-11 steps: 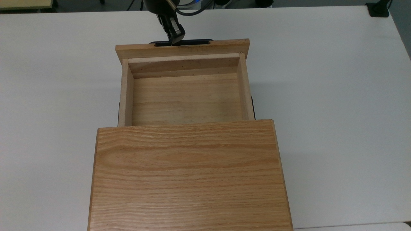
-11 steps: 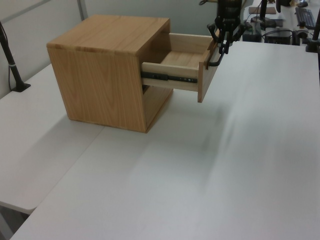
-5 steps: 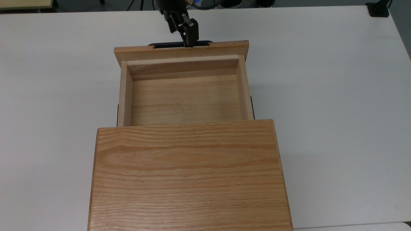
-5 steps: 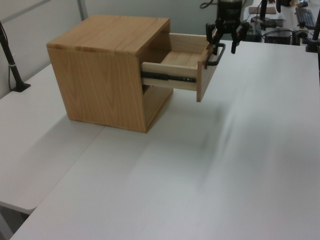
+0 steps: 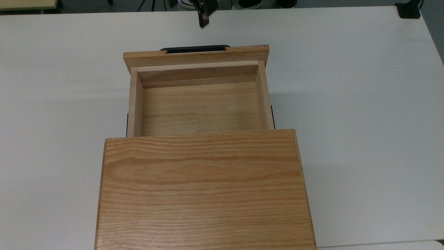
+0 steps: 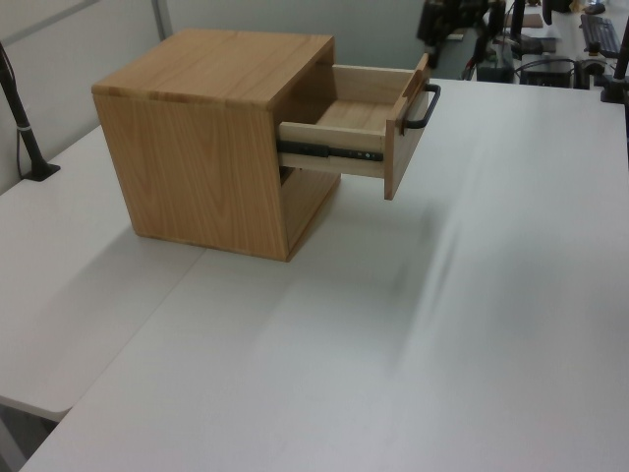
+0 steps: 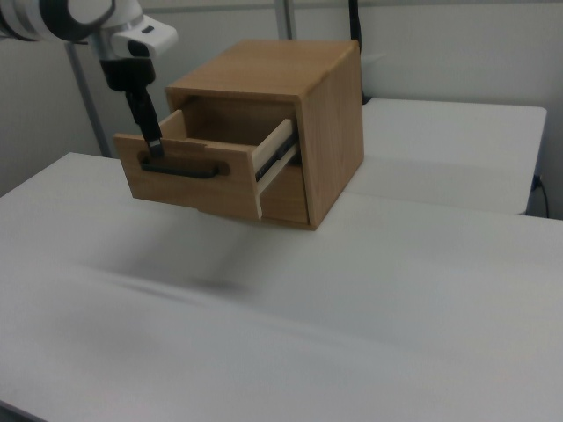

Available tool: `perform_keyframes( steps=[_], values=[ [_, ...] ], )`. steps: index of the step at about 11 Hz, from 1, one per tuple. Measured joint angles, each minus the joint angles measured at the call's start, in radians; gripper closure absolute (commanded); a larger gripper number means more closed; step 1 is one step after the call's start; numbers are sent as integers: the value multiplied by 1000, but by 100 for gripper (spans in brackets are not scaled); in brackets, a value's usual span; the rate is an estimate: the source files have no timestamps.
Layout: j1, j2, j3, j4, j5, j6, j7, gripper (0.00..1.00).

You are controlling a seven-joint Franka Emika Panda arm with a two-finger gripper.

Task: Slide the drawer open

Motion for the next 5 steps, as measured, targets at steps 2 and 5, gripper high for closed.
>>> perform_keyframes(
  steps=[2,5],
  values=[
    [-1,-53,-6,0,-7,-81,-254,0],
    [-1,-100,-50,-24,-20,-96,-532,0]
  ],
)
